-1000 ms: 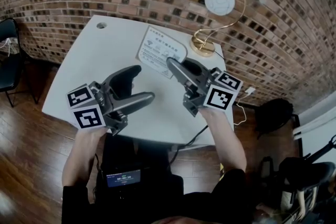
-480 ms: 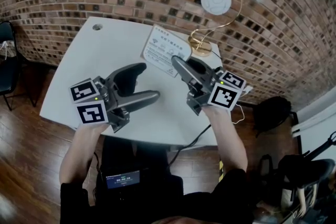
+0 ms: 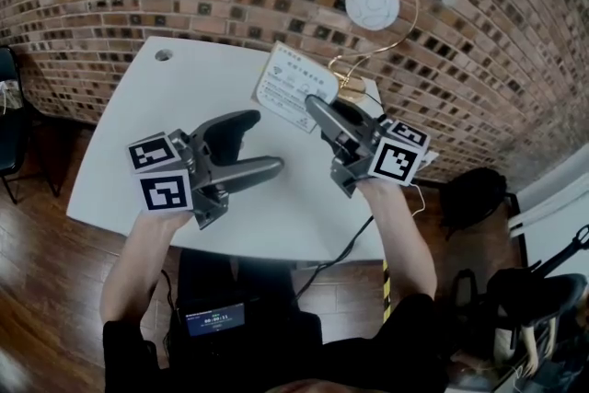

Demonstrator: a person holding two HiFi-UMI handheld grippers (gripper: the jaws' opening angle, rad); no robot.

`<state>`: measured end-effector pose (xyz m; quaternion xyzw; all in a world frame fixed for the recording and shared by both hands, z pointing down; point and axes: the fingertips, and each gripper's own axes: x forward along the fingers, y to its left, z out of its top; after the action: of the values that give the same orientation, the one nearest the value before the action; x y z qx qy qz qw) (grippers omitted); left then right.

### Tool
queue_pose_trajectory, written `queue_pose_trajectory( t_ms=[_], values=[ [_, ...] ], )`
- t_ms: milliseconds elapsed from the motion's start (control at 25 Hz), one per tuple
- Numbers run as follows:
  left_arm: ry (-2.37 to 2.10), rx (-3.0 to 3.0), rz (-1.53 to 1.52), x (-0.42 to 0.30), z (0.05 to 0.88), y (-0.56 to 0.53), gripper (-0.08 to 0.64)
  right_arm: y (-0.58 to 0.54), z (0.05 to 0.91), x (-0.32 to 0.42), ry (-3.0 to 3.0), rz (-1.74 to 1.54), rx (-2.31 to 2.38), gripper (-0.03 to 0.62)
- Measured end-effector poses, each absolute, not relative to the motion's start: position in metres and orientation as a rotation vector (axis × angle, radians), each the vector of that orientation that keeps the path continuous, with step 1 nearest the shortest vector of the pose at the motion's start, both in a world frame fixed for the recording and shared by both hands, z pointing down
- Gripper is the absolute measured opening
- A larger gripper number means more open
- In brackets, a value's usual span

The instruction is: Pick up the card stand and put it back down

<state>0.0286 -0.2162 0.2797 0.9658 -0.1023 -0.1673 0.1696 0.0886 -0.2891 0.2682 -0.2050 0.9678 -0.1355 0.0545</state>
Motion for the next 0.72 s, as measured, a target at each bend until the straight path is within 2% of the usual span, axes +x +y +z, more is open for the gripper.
queue_pose_trajectory(
  t_ms=[720],
  values=[
    [-0.228, 2.784, -0.372, 0.043, 0.278, -0.262, 0.446, -0.338, 0.266, 0.097, 2.977, -0.373, -0.691, 0.032]
  ],
)
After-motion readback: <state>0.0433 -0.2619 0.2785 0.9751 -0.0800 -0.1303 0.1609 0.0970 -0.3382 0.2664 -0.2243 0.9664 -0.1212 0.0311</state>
